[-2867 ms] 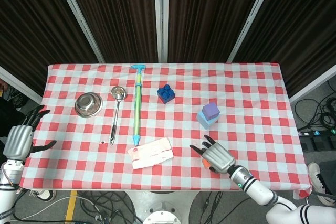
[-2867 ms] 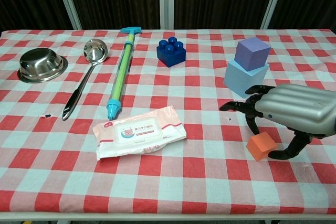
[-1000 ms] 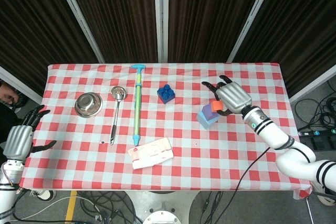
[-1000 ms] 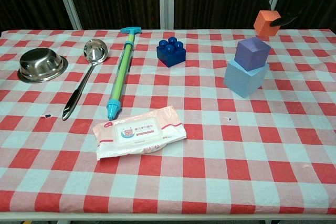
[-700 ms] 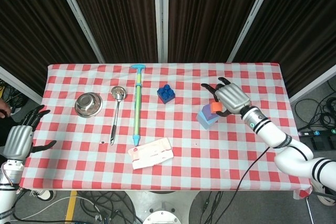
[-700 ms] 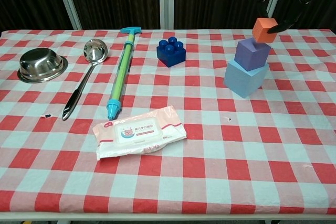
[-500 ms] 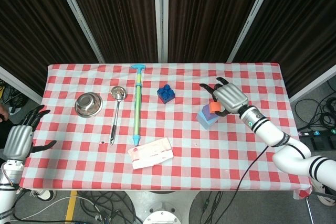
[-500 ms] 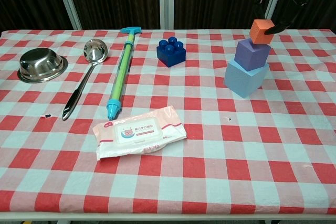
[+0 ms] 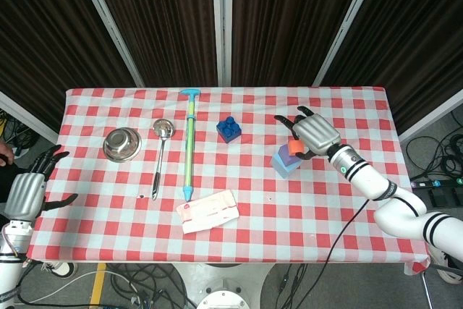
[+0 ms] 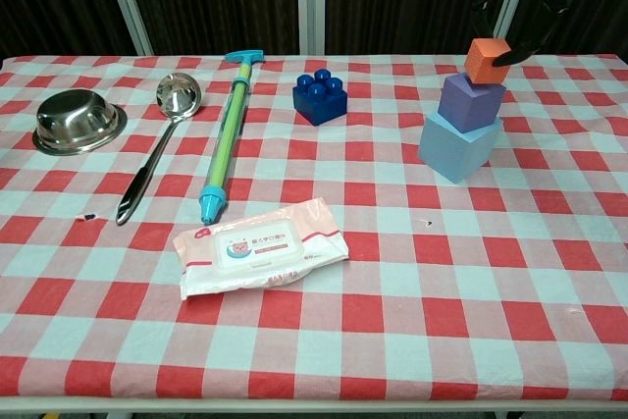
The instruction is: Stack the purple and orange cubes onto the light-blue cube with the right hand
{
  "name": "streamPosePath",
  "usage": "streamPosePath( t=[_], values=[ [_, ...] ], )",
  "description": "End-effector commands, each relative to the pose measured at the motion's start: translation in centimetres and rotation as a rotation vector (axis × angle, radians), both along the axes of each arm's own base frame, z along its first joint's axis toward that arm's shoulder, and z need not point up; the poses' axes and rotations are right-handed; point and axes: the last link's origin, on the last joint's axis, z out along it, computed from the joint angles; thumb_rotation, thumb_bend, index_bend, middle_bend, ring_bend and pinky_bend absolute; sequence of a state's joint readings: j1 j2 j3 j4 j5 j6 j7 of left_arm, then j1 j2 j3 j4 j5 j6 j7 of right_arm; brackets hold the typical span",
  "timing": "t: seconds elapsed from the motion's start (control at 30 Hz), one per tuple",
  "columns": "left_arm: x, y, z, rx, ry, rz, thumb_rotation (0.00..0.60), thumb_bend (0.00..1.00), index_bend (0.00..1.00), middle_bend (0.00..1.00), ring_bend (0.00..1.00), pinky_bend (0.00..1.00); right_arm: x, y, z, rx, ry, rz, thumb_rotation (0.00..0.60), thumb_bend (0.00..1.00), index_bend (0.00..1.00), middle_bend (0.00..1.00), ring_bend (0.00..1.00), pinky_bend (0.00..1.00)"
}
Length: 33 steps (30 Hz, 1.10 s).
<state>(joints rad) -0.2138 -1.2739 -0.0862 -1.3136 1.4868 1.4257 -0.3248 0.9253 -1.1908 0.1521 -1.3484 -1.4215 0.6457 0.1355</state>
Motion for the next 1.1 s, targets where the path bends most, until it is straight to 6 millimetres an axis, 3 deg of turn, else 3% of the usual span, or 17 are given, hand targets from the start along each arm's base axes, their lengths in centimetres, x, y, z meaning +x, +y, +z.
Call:
streamPosePath(
  t=[0.03, 1.1],
  values=[
    [0.0, 0.0, 0.0, 0.0, 0.0, 0.0, 0.6, 0.06, 0.24, 0.2, 0.14, 0.31, 0.1, -0.1, 0.1, 0.0, 0.002, 0.007, 0.6, 0.18, 0.0, 0.53, 0.25, 0.09],
    [0.0, 0.0, 0.0, 0.0, 0.0, 0.0, 0.6, 0.06, 0.24, 0.2, 0.14, 0.31, -0.1, -1.3, -0.4, 0.044, 0.018, 0.061, 0.6, 0.19, 0.0, 0.53, 0.25, 0.13]
  ],
)
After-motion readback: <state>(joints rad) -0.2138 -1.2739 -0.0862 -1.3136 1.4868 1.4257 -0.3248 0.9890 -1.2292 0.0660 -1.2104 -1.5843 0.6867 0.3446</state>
